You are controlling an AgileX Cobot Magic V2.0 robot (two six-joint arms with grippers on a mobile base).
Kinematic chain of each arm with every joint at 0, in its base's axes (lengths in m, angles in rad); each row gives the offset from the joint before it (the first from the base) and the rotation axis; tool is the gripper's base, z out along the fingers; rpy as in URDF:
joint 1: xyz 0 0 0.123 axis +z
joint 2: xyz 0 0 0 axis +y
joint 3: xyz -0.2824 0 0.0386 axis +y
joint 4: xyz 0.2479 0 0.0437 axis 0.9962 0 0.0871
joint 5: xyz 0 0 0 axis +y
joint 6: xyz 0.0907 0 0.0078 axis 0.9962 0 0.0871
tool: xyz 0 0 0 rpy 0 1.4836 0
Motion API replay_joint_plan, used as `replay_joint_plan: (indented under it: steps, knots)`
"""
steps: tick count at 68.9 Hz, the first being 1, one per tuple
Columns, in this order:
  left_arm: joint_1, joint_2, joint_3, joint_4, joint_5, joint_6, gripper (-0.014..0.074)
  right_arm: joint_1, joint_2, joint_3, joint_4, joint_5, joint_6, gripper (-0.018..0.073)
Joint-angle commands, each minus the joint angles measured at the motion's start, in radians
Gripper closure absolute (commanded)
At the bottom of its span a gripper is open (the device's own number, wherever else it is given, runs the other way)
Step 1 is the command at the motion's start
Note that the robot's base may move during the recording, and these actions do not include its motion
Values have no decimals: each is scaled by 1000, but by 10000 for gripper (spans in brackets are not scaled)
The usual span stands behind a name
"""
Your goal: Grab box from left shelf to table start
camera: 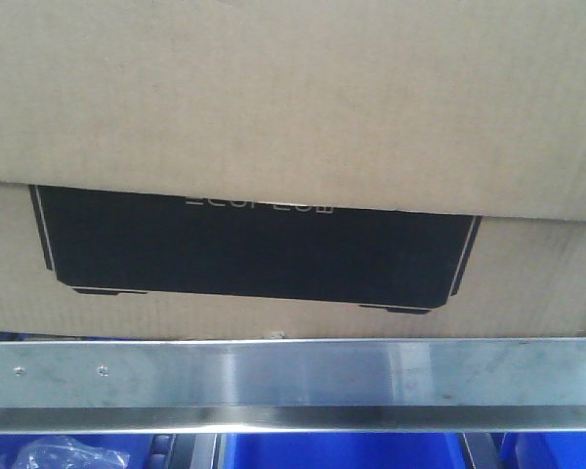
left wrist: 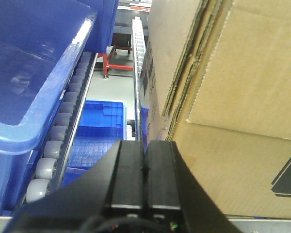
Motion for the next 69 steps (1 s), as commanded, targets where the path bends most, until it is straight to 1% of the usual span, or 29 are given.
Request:
replay_joint_plan:
  steps: [1,25,33,43,50,54,59,65,69]
  knots:
    - [-7,-16,-6,0,-96,-1,687,-2,-9,-1,-14,-95,-12,501]
    - [-7,-16,-6,0,-96,-1,687,-2,-9,-1,-14,-95,-12,501]
    - [-7,-16,-6,0,-120,-1,687,-2,-9,-1,-14,-95,-12,501]
    - [-7,-16,-6,0,-123,-1,687,-2,-9,-1,-14,-95,-12,501]
    - [-7,-16,-6,-7,-179,-1,687,-2,-9,-1,-14,-95,-12,501]
    - [-7,-16,-8,-22,-249,-1,687,-2,-9,-1,-14,-95,-12,501]
    - [-7,-16,-29,-22,-325,-1,687,-2,-9,-1,-14,-95,-12,501]
    - [-7,-11,-97,-22,-320,-1,687,-2,-9,-1,-14,-95,-12,501]
    - [-7,-1,-149,-8,-316,-1,687,-2,-9,-1,-14,-95,-12,501]
